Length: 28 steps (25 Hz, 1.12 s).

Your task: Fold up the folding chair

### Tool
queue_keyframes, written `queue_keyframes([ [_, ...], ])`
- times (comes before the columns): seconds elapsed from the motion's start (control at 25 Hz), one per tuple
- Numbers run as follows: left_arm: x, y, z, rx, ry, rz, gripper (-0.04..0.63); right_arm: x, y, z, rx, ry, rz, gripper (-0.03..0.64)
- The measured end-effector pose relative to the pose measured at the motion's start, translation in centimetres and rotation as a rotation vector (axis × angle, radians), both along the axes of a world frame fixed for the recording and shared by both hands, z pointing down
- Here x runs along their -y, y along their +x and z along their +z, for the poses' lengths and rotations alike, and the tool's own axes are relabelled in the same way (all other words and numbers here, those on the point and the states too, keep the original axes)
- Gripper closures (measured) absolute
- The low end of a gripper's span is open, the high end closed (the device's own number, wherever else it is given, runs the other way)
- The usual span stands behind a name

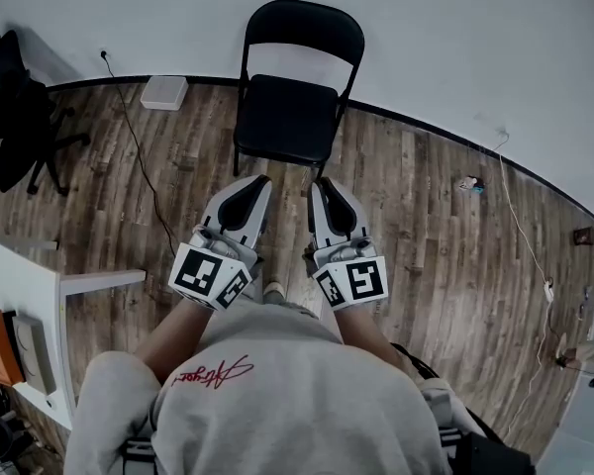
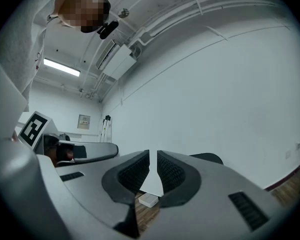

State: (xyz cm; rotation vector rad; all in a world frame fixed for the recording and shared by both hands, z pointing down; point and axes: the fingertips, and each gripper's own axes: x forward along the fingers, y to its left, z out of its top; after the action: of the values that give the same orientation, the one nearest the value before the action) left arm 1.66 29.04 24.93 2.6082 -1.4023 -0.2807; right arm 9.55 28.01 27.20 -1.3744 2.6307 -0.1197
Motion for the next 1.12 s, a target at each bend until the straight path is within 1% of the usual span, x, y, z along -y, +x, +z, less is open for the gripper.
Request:
queue_keyframes([
  [0.12, 1.1, -0.8, 0.8, 0.024, -0.004, -0.016, 0.572, 1.0, -1.0, 0.8, -0.011, -0.013, -0.023, 0.578],
  [0.2, 2.9, -1.5, 1.4, 0.036, -0.007, -0.025, 0.572, 2.7, -1.6, 1.1, -0.015, -0.012, -0.027, 0.578],
  [0.32, 6.8, -2.8, 2.2, 0.052, -0.006, -0.044, 0.572, 6.1, -2.5, 1.7, -0.033, -0.014, -0.026, 0.578],
  [0.44, 12.3, -4.0, 3.0, 0.032, -0.014, -0.047, 0.57, 10.7, -3.5, 2.1, -0.086, 0.012, -0.013, 0.578],
  [0.48, 14.5, -4.4, 3.2, 0.025, -0.017, -0.044, 0.551, 12.5, -4.0, 2.1, -0.099, 0.024, -0.007, 0.578],
  [0.52, 16.7, -4.8, 3.4, 0.027, -0.018, -0.04, 0.48, 14.3, -4.6, 2.2, -0.102, 0.026, -0.002, 0.578],
  [0.56, 18.9, -5.3, 3.6, 0.034, -0.016, -0.037, 0.423, 16.2, -5.1, 2.6, -0.094, 0.014, 0.002, 0.578],
  [0.68, 25.6, -7.0, 5.2, 0.067, -0.031, -0.055, 0.397, 21.3, -6.3, 4.4, -0.048, -0.053, 0.026, 0.578],
  [0.8, 32.2, -8.9, 8.2, 0.094, -0.087, -0.102, 0.371, 25.0, -6.5, 6.2, 0.005, -0.098, 0.061, 0.577],
  [0.88, 36.9, -10.3, 11.6, 0.122, -0.141, -0.133, 0.363, 26.7, -6.5, 8.0, 0.049, -0.143, 0.076, 0.54],
  [0.96, 41.4, -11.5, 15.8, 0.159, -0.215, -0.159, 0.35, 27.6, -6.5, 10.7, 0.134, -0.215, 0.083, 0.52],
  [1.04, 45.0, -12.6, 20.0, 0.183, -0.282, -0.188, 0.334, 27.5, -6.5, 13.7, 0.256, -0.284, 0.078, 0.499],
  [1.12, 48.4, -13.3, 23.6, 0.216, -0.312, -0.222, 0.333, 27.0, -7.0, 16.2, 0.337, -0.299, 0.035, 0.492],
])
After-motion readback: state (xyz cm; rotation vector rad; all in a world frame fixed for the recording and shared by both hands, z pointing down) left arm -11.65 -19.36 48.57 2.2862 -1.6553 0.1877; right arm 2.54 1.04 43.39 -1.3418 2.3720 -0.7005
